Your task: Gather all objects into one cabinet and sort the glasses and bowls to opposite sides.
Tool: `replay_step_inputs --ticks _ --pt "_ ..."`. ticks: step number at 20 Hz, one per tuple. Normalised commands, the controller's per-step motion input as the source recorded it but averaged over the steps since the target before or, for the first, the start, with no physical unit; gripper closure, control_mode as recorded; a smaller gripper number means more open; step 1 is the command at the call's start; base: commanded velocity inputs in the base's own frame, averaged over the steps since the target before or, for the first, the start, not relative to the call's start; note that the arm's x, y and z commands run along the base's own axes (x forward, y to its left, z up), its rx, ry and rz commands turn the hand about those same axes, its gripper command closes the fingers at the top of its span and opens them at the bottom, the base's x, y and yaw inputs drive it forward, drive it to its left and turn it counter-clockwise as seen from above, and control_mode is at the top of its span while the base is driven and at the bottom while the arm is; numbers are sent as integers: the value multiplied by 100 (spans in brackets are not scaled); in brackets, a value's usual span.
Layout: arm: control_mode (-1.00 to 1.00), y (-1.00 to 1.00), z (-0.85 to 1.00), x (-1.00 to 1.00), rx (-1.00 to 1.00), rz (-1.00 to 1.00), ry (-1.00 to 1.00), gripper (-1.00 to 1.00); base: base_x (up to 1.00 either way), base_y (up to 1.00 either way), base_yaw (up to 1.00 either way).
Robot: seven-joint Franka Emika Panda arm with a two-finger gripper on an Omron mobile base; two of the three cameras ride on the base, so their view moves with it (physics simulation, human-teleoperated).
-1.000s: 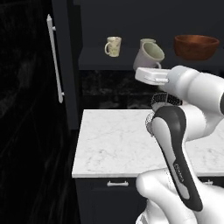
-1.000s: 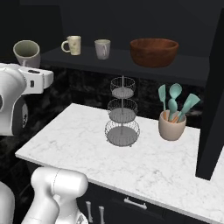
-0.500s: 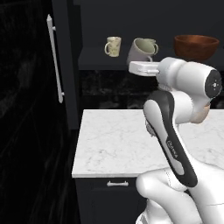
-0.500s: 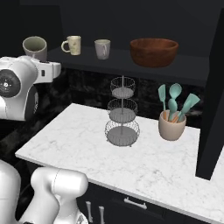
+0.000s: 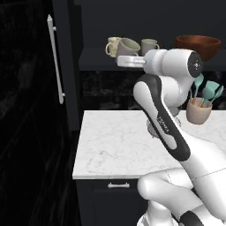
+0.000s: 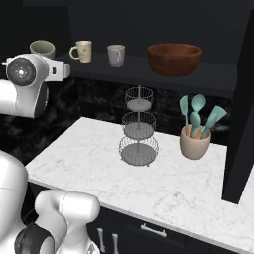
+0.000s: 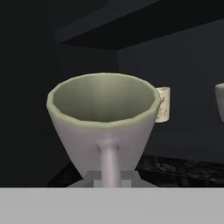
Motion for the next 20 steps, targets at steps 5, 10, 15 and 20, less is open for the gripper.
replay_step_inputs --ticks 5,10,15,20 --pt "-100 7 0 40 -9 0 2 100 0 0 0" --pt "-100 0 0 5 0 0 0 100 0 0 0" --pt "-100 0 -7 13 0 0 0 100 0 0 0" --pt "-100 0 -18 35 0 0 0 100 0 0 0"
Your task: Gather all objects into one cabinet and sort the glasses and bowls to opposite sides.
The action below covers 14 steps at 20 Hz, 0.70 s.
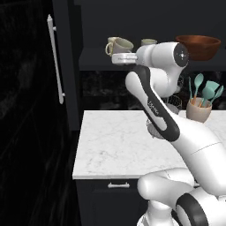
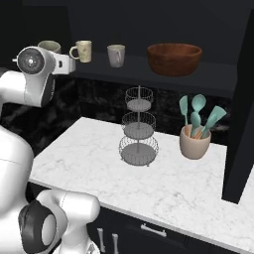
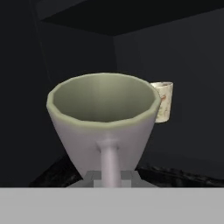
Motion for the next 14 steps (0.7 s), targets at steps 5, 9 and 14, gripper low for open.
replay_step_inputs --ticks 5,9,14 --pt "-100 6 -7 42 0 0 1 100 0 0 0" --pt "-100 25 0 26 0 1 1 100 0 0 0" --pt "-100 18 0 20 -1 0 0 100 0 0 0"
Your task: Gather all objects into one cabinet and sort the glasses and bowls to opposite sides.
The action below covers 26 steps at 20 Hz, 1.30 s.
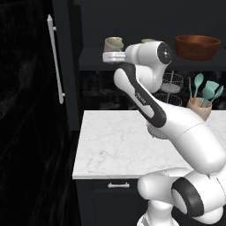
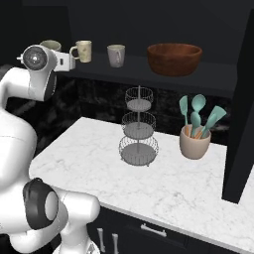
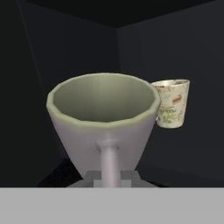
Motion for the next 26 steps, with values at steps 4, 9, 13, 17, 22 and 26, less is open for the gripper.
replay_step_inputs --ticks 4,9,13,17,22,26 --pt "-100 8 0 27 0 0 0 100 0 0 0" --pt "-100 1 0 35 0 0 0 100 0 0 0" --pt "-100 0 0 43 0 0 1 100 0 0 0" --pt "-100 8 0 45 -2 0 2 100 0 0 0" --pt "-100 19 0 31 -4 0 0 100 0 0 0" --pt "-100 24 0 21 -4 0 0 100 0 0 0"
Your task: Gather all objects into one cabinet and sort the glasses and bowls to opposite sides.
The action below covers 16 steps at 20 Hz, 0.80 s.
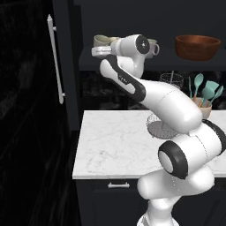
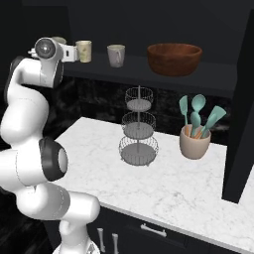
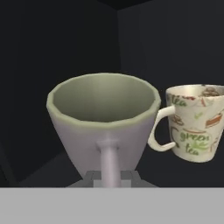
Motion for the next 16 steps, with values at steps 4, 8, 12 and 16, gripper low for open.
replay_step_inputs --ticks 4,8,12,16 --pt "-100 19 0 14 -3 0 0 100 0 0 0" --pt "-100 12 0 8 -2 0 0 100 0 0 0" --pt "-100 0 -9 24 0 -2 1 100 0 0 0" --pt "-100 0 -3 19 0 0 0 100 0 0 0"
